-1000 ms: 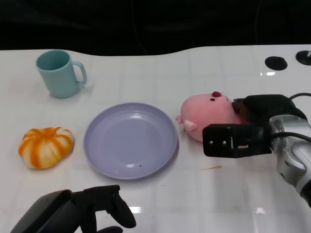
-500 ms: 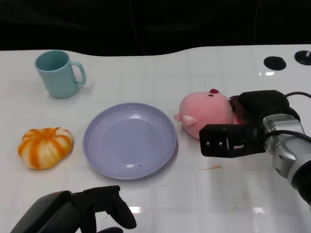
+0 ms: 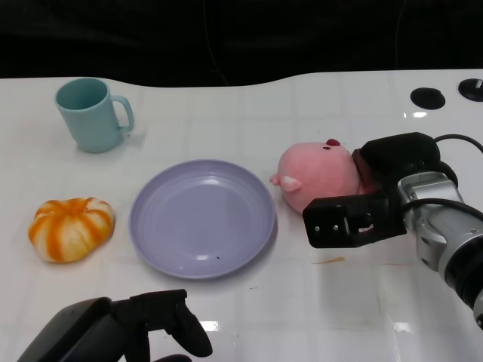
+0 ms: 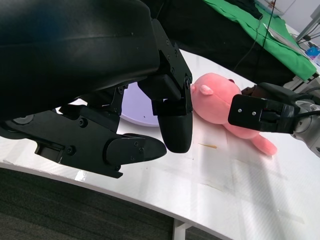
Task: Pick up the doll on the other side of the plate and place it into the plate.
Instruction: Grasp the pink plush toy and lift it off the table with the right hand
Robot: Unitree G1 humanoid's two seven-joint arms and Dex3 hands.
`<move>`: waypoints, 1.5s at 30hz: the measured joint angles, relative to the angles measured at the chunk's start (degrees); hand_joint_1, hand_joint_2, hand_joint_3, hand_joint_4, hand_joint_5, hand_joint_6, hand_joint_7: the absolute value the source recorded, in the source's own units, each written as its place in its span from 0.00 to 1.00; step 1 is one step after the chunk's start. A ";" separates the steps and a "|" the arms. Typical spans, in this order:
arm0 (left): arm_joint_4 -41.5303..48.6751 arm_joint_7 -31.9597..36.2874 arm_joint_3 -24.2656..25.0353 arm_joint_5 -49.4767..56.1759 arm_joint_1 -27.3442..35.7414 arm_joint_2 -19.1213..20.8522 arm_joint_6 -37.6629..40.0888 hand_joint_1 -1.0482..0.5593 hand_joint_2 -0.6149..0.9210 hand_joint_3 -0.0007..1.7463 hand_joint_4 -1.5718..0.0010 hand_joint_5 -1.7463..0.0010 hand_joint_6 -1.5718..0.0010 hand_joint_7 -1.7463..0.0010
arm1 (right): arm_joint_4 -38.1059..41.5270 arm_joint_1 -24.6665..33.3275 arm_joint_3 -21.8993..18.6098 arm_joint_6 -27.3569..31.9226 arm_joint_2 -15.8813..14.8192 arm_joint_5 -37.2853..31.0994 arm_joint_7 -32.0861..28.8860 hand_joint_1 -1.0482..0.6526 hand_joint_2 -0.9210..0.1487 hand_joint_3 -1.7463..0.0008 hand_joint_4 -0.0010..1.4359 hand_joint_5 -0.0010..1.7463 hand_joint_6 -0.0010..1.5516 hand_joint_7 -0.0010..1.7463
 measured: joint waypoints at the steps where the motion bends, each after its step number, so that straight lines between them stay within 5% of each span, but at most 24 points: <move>1: 0.00 -0.01 0.00 0.01 -0.07 0.00 0.08 0.50 1.00 0.24 0.63 0.02 0.58 0.42 | 0.01 0.05 -0.26 -0.07 0.00 0.43 -0.56 0.39 0.00 0.84 0.54 0.68 0.59 0.01; 5: 0.00 -0.05 0.00 0.00 -0.19 0.00 0.43 0.50 1.00 0.24 0.63 0.02 0.58 0.42 | -0.14 1.07 -2.88 -0.30 0.03 3.60 -4.01 0.41 0.00 0.87 0.56 0.95 0.68 0.03; 8: 0.00 -0.10 0.04 -0.03 -0.23 0.00 0.44 0.50 1.00 0.24 0.63 0.02 0.58 0.42 | -0.33 1.95 -5.03 -0.83 0.08 6.20 -6.40 0.43 0.00 0.86 0.59 0.99 0.79 0.08; 9: 0.01 -0.13 0.05 -0.04 -0.23 0.00 0.45 0.50 1.00 0.24 0.63 0.02 0.58 0.42 | -0.55 2.30 -5.84 -1.13 0.07 7.14 -7.17 0.43 0.00 0.84 0.59 1.00 0.78 0.16; 13: 0.04 -0.18 0.20 -0.07 -0.35 0.00 0.42 0.50 1.00 0.24 0.63 0.02 0.58 0.42 | -2.80 4.57 -9.40 -3.77 -0.24 10.61 -10.60 0.44 0.08 0.73 0.62 1.00 0.54 0.76; 16: 0.10 -0.18 0.34 -0.13 -0.37 0.00 0.37 0.50 1.00 0.24 0.63 0.02 0.58 0.42 | -4.58 6.39 -10.89 -5.27 -0.50 12.07 -12.19 0.43 0.11 0.68 0.64 1.00 0.46 0.96; 18: 0.15 -0.19 0.40 -0.19 -0.43 0.01 0.35 0.50 1.00 0.24 0.63 0.03 0.58 0.42 | -6.26 7.67 -12.24 -5.92 -0.96 13.08 -13.02 0.44 0.22 0.56 0.65 1.00 0.47 0.91; 22: 0.30 -0.23 0.50 -0.16 -0.49 0.05 0.32 0.50 1.00 0.25 0.63 0.04 0.58 0.42 | -10.23 9.56 -14.89 -6.43 -1.91 15.15 -14.10 0.46 0.30 0.51 0.66 1.00 0.53 0.77; 24: 0.34 -0.31 0.51 -0.17 -0.60 0.06 0.31 0.50 1.00 0.25 0.63 0.04 0.58 0.42 | -12.01 10.37 -16.01 -6.70 -2.42 15.86 -14.37 0.47 0.32 0.49 0.66 1.00 0.47 0.93; 27: 0.54 -0.38 0.51 -0.17 -0.70 0.06 0.25 0.50 1.00 0.25 0.62 0.03 0.58 0.42 | -14.06 11.69 -16.99 -7.59 -3.07 16.28 -15.03 0.48 0.34 0.48 0.66 1.00 0.46 0.99; 38: 0.95 -0.38 -0.11 0.06 -1.26 0.02 -0.34 0.50 1.00 0.24 0.62 0.02 0.58 0.41 | -21.91 12.62 -18.89 -9.90 -2.86 18.38 -13.86 0.48 0.45 0.31 0.69 1.00 0.49 1.00; 45: 0.96 -0.36 -1.40 1.00 -1.56 -0.25 -0.34 0.50 1.00 0.24 0.63 0.03 0.58 0.41 | -26.35 11.65 -18.16 -9.45 1.13 18.33 -9.72 0.47 0.54 0.19 0.66 1.00 0.48 1.00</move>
